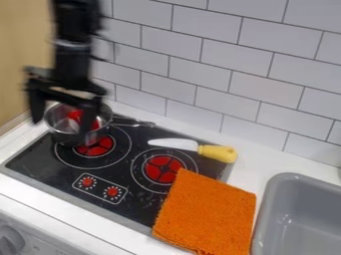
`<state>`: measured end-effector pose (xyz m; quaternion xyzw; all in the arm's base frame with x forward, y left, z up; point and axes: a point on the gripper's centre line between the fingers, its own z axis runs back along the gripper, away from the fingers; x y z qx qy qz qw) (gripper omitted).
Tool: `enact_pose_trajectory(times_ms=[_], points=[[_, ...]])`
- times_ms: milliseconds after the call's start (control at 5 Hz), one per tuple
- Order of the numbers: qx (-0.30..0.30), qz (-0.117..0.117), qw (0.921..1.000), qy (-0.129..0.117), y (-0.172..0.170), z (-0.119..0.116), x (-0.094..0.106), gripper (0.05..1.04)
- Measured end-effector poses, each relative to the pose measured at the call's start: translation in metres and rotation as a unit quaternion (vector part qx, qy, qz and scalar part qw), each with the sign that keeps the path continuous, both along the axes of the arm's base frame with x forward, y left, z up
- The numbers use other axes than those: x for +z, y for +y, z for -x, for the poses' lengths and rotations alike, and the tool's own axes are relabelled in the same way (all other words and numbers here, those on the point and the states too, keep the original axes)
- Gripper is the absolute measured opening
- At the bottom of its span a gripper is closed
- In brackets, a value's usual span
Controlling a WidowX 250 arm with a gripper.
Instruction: Moved the orange towel in the right side of the burner
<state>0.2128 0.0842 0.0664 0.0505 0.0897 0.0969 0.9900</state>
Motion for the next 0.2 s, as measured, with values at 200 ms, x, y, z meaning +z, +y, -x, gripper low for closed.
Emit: enact_pose_trajectory(times_ms=[200], points=[[0.023, -0.015, 0.9996, -0.004, 0.0244, 0.0093, -0.0026, 1.000]])
